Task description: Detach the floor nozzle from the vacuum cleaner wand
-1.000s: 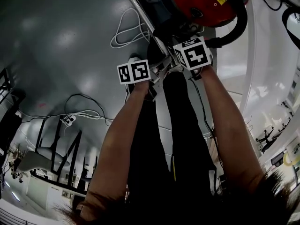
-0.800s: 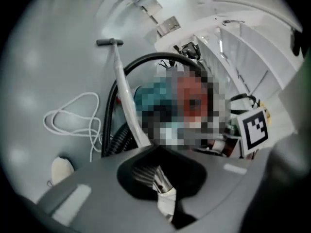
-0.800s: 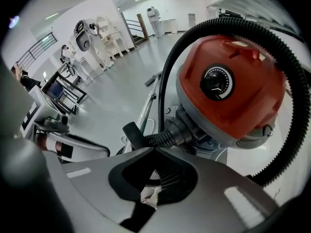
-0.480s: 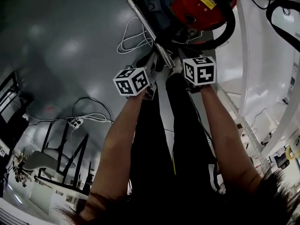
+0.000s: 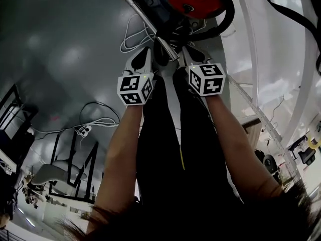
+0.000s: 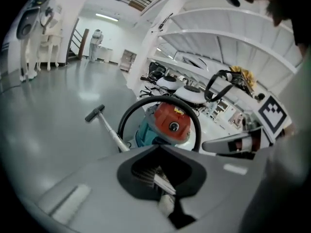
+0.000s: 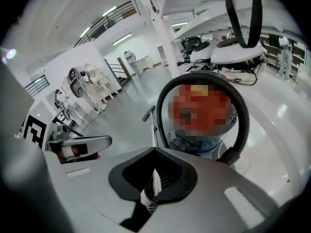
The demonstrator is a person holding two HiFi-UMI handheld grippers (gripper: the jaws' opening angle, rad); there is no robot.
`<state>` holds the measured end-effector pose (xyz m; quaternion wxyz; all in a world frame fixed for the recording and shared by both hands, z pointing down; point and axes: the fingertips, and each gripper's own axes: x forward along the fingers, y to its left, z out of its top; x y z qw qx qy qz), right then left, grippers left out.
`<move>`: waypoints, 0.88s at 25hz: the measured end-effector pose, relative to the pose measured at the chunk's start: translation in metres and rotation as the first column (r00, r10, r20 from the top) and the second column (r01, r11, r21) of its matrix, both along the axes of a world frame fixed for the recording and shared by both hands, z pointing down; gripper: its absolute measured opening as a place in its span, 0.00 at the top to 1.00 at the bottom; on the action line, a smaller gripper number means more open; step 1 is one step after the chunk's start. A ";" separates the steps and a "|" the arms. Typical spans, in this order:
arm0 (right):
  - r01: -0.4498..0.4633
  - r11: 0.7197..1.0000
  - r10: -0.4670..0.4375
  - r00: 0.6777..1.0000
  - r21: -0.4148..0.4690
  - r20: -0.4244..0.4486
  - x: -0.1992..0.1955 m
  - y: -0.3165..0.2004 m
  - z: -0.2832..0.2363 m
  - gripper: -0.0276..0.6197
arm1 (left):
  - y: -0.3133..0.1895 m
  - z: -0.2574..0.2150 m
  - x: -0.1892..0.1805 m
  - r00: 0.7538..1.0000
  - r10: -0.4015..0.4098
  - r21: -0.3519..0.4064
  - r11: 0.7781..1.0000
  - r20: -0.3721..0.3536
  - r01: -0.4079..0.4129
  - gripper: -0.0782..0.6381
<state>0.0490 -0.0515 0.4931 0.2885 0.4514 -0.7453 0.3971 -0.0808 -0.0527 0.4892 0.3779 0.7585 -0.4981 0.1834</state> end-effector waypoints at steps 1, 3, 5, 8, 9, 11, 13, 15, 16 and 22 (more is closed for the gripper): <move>-0.005 1.000 0.005 1.000 0.030 0.011 -0.002 0.001 -0.007 0.96 | 0.001 -0.006 0.001 1.000 0.008 0.030 1.000 0.005 -0.008 0.88; -0.013 0.995 0.010 1.000 0.100 0.027 -0.006 0.002 -0.022 0.96 | 0.000 -0.021 0.004 1.000 0.020 0.103 0.994 0.005 -0.020 0.88; -0.014 0.986 0.009 0.999 0.165 0.033 -0.008 0.002 -0.035 0.96 | -0.001 -0.035 0.006 1.000 0.030 0.165 0.986 -0.002 -0.029 0.88; -0.020 0.976 0.013 0.999 0.216 0.036 -0.011 0.005 -0.048 0.96 | -0.001 -0.048 0.007 0.999 0.036 0.208 0.978 -0.010 -0.033 0.88; -0.024 0.975 0.016 0.999 0.223 0.039 -0.011 0.005 -0.050 0.96 | -0.002 -0.049 0.006 0.999 0.037 0.214 0.976 -0.006 -0.035 0.88; -0.031 0.973 0.020 0.999 0.230 0.049 -0.012 0.006 -0.054 0.96 | -0.004 -0.051 0.002 0.999 0.037 0.223 0.974 0.011 -0.039 0.88; -0.032 0.972 0.019 0.998 0.234 0.056 -0.013 0.007 -0.057 0.96 | -0.004 -0.052 -0.003 0.999 0.032 0.225 0.974 0.029 -0.038 0.88; -0.030 0.971 0.017 0.998 0.237 0.055 -0.012 0.008 -0.058 0.96 | -0.003 -0.051 -0.007 0.999 0.022 0.219 0.975 0.041 -0.030 0.88; -0.029 0.971 0.016 0.998 0.237 0.055 -0.011 0.009 -0.059 0.96 | -0.001 -0.050 -0.009 0.999 0.018 0.214 0.976 0.044 -0.027 0.88; -0.032 0.971 0.022 0.999 0.235 0.043 -0.006 0.012 -0.057 0.96 | 0.008 -0.044 -0.007 0.998 0.029 0.182 0.983 0.048 -0.037 0.88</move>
